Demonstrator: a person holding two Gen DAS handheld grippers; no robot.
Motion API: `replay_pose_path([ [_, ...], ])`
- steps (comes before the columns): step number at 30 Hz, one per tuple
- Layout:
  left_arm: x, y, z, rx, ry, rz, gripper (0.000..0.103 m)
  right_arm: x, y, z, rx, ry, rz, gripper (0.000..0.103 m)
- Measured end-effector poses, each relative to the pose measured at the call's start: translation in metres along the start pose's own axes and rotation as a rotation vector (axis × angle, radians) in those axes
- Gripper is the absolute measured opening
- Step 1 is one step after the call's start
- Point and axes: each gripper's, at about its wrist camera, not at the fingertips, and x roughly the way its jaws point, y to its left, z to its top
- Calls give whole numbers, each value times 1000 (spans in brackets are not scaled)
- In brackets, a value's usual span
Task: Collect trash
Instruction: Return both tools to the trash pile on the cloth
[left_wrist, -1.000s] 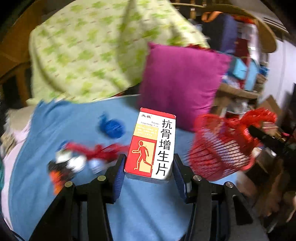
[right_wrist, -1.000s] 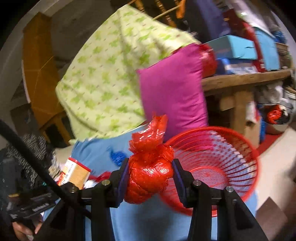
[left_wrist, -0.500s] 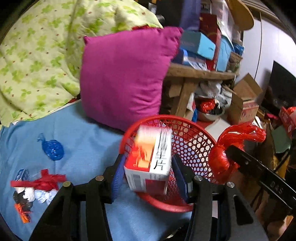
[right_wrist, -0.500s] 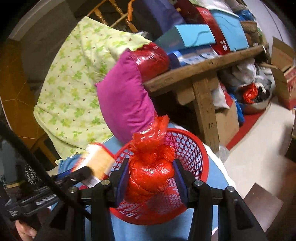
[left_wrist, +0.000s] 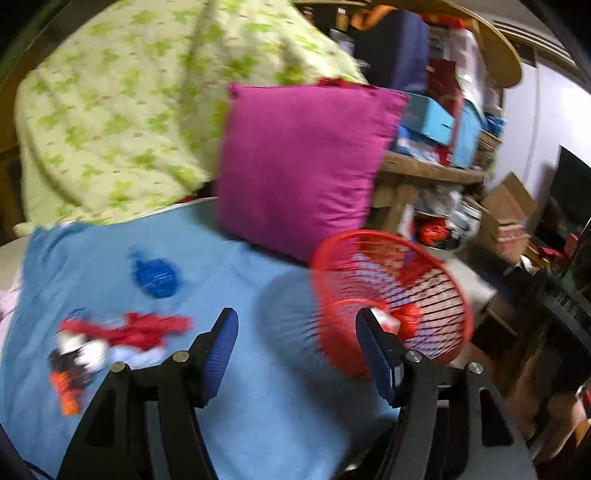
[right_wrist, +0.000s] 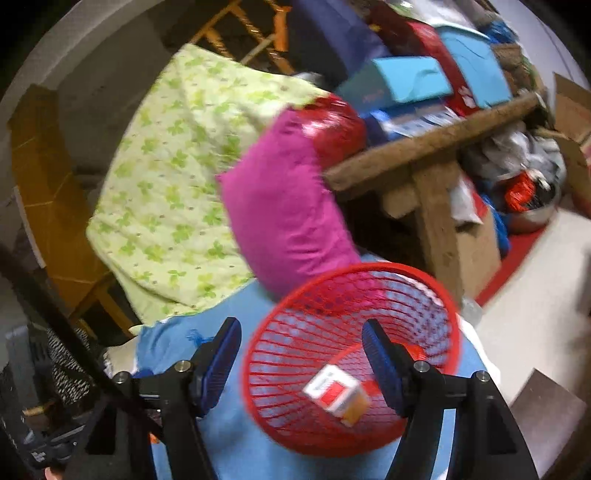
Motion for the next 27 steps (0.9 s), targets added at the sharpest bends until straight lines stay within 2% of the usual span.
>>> replay_pose_path([
  [5,-42,92,-40,-119,-25,179,67,0,57,-9,-106,-18,109,71],
  [11,-84,199,-91,-257,-26,432,71,23,114,-30,-172,77,210,71],
  [15,-98,246,-118,-357,-15,498,71,48,136,-49,-181,167,251,71],
  [20,-92,264,-139,-387,11,506,71,86,154,-82,-188,298,283,71],
  [27,-58,269,-137,-371,33,431,71,153,166,-125,-198,497,310,71],
])
